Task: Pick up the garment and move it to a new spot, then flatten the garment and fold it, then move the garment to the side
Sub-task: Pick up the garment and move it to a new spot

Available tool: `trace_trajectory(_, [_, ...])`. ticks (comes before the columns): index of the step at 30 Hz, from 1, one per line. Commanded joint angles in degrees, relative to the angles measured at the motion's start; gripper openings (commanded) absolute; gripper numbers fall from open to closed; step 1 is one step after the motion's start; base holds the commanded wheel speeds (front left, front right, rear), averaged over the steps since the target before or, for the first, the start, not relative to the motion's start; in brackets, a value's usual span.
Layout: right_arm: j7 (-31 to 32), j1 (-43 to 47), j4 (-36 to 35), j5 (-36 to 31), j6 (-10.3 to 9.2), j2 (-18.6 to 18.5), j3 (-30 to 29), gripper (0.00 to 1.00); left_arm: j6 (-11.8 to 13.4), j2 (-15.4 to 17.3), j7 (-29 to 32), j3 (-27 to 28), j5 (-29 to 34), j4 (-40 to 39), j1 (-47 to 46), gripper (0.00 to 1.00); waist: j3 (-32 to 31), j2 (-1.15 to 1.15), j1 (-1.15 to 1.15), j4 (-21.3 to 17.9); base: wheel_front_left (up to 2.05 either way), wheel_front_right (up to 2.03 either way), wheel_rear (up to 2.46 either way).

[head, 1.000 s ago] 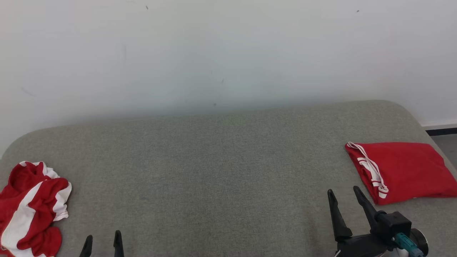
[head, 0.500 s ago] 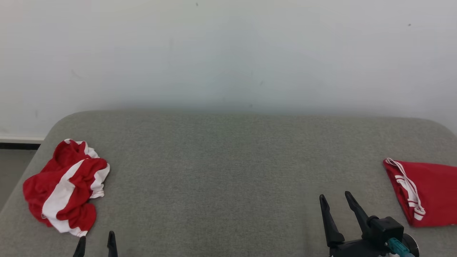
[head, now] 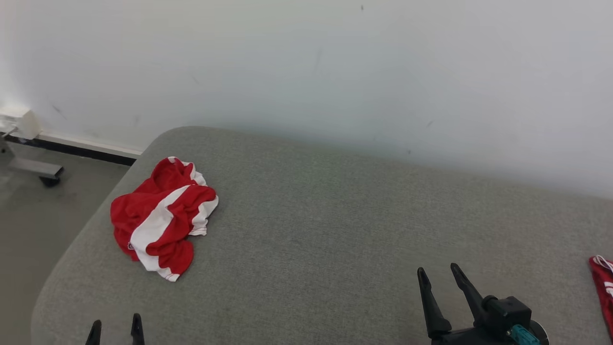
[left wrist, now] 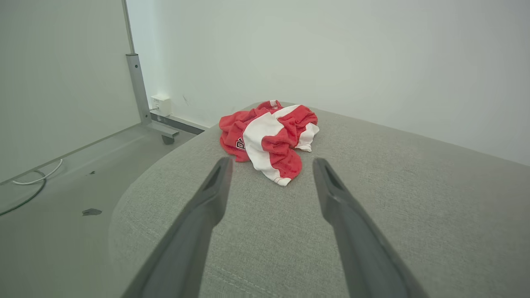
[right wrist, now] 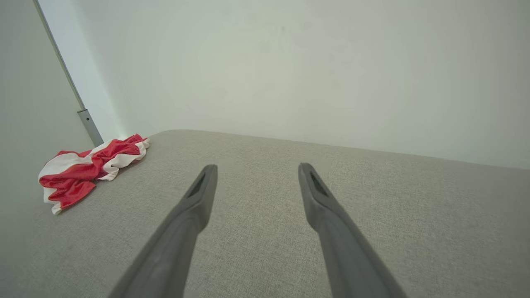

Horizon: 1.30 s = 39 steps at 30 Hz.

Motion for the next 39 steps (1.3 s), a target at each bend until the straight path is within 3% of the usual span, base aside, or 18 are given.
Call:
trace_trajectory(1, [0.0,0.64,-0.11,0.39,-0.17,0.22,-0.03,1.0,-0.03,0.21,-0.02,0.36,0.38,-0.14,0.5,1.0,-0.43,-0.01,0.0,3.05,0.0,0.0,0.0])
trace_trajectory(16, [-0.01,1.39,-0.31,-0.04,-0.17,0.53,0.11,1.0,0.96,0.03,-0.01,1.21,1.42,-1.32,2.16,1.0,-0.5,-0.01,0.0,5.28,0.0,0.0,0.0])
trace_trajectory(23, [-0.01,1.25,-0.51,-0.42,-0.17,0.57,0.52,1.0,3.95,-0.05,-0.01,0.34,1.88,1.41,-0.68,1.0,0.3,-0.01,0.0,4.46,0.0,0.0,0.0])
trace_trajectory(29, [-0.02,-1.04,-0.38,-0.42,-0.17,-0.42,4.05,1.0,5.08,0.73,2.71,1.1,-0.1,9.55,-8.8,1.0,2.62,-0.01,0.0,0.65,0.0,0.0,0.0])
trace_trajectory(39, [1.56,-8.89,-3.31,1.86,-0.17,-4.52,15.16,1.0,6.06,5.56,12.39,8.79,-9.62,21.71,-26.02,1.0,12.69,-0.01,0.0,-11.97,0.0,0.0,0.0])
